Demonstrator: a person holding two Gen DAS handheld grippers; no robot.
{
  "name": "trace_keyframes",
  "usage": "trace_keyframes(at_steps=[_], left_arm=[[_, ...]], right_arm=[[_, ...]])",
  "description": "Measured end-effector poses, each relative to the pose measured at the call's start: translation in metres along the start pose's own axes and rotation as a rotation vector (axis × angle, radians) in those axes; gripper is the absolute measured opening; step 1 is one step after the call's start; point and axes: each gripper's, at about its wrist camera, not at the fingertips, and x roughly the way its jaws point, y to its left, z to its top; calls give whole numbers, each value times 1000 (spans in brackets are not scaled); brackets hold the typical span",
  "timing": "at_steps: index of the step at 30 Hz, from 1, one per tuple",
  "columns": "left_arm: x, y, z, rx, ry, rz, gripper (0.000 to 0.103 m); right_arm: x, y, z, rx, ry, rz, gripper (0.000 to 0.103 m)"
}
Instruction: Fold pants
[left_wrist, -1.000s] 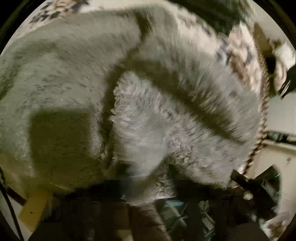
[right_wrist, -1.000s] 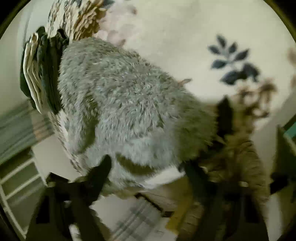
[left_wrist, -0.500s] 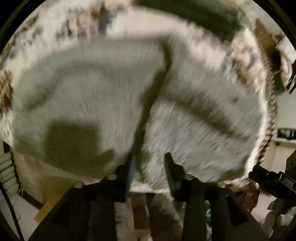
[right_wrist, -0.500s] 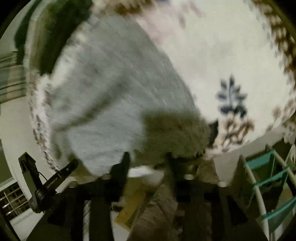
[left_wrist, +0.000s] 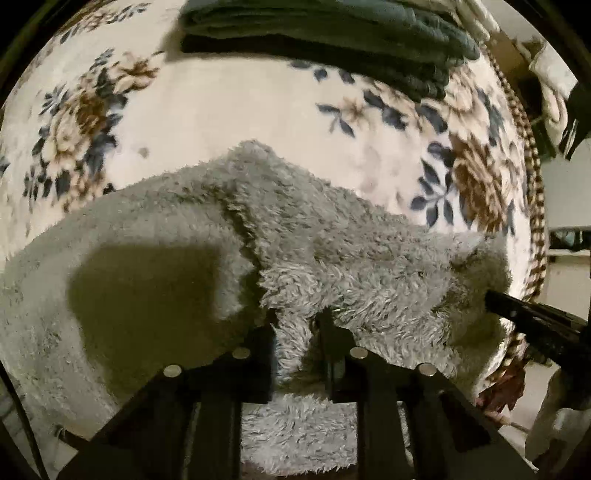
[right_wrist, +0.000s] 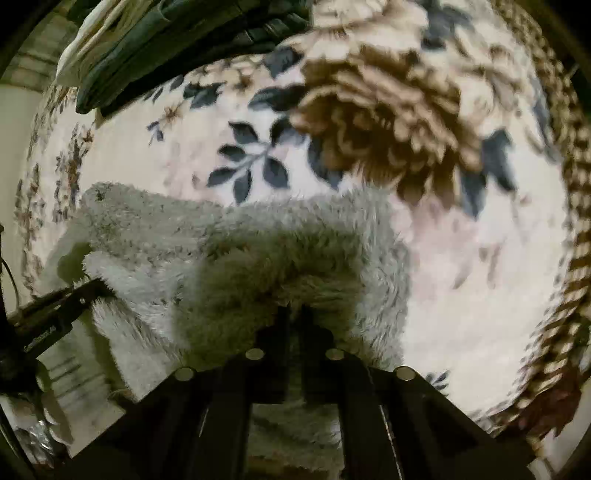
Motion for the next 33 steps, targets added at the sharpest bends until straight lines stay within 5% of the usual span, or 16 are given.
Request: trace_keyframes(at_steps=[5,10,12,14,16,18,21,25,27,29,33], left_arm=[[-17,21,2,-85,-60,-10,6],[-30,40,7,-149,-104,-6,6],[-39,46,7,-186,-127,-40,8],[-51,54,0,-231,-133,-77,24],[-58,56,-14,-254,-135,-102,40],[-57,58,-36,-270,-122,-107,56],[-27,66,-76,-319,-7,-116,59],[27,73,-112,-433,138,-195,59],[41,66,-117,-409,140,-198,55],[43,53,-120,-325,107,-171,21],[29,34,-128,-147,55,-52,13]], right_arm=[[-42,-16,-4,72,-188,38,4],[-34,-20,-1,53,-133,96,6],[-33,-23,-5,58,-105,127,14],[-33,-24,-8,68,-87,160,44],[-39,-27,-19,86,-100,181,62],[-41,-31,-38,124,-89,167,68],[-19,-51,-76,267,13,179,68],[39,-84,-137,547,143,358,68],[60,-89,-153,630,152,441,65],[74,-90,-162,675,138,490,23],[69,-81,-167,606,73,411,15]])
